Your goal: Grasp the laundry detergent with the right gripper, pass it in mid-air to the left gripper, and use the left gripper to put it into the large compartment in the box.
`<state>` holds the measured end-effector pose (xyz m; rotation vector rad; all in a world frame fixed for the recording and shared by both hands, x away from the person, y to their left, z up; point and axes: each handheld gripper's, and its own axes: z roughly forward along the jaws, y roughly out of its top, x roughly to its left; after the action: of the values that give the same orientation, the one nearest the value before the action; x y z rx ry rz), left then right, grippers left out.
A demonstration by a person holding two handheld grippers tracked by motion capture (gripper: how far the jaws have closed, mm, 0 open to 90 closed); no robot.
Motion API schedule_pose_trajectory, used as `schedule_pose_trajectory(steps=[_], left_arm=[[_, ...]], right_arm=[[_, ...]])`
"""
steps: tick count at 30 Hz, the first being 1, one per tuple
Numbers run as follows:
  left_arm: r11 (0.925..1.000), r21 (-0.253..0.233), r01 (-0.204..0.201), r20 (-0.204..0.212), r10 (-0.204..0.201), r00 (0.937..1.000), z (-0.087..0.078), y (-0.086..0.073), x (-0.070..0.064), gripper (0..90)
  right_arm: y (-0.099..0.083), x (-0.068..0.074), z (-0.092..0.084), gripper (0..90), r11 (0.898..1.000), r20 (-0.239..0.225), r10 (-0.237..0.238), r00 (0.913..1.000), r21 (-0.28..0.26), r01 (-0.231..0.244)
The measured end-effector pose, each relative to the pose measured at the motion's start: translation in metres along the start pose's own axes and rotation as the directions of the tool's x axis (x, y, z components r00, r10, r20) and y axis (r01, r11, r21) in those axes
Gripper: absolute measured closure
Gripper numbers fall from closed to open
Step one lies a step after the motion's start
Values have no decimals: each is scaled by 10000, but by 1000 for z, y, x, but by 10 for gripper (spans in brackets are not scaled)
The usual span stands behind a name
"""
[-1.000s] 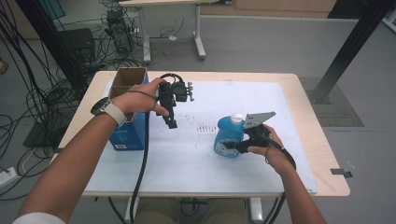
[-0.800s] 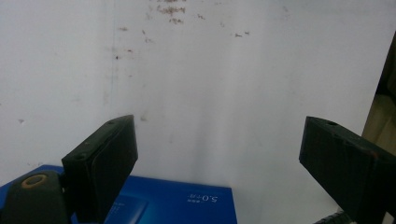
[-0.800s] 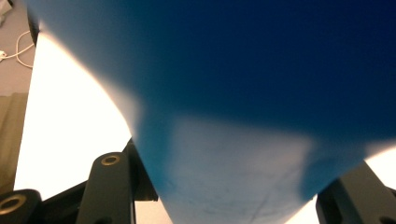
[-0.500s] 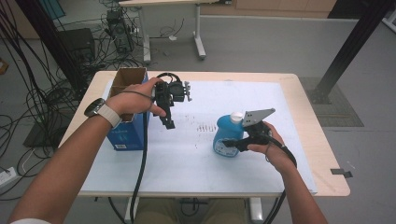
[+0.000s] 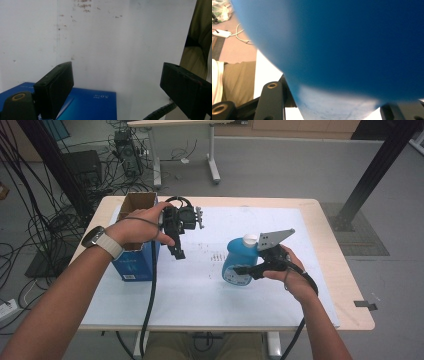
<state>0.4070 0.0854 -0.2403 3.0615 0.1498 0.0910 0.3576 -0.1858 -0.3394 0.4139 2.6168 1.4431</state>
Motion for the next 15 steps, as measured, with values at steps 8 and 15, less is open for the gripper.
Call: schedule_pose_trajectory(steps=[8, 15], left_arm=[[10000, 32, -59, -130, 59, 9999, -17, 0, -12, 120], [9998, 121, -148, -123, 150, 9998, -31, 4, -20, 120]], right_arm=[[18, 8, -6, 440, 9997, -11, -236, 9997, 83, 236], [31, 15, -7, 440, 9989, -77, -409, 9991, 205, 411]])
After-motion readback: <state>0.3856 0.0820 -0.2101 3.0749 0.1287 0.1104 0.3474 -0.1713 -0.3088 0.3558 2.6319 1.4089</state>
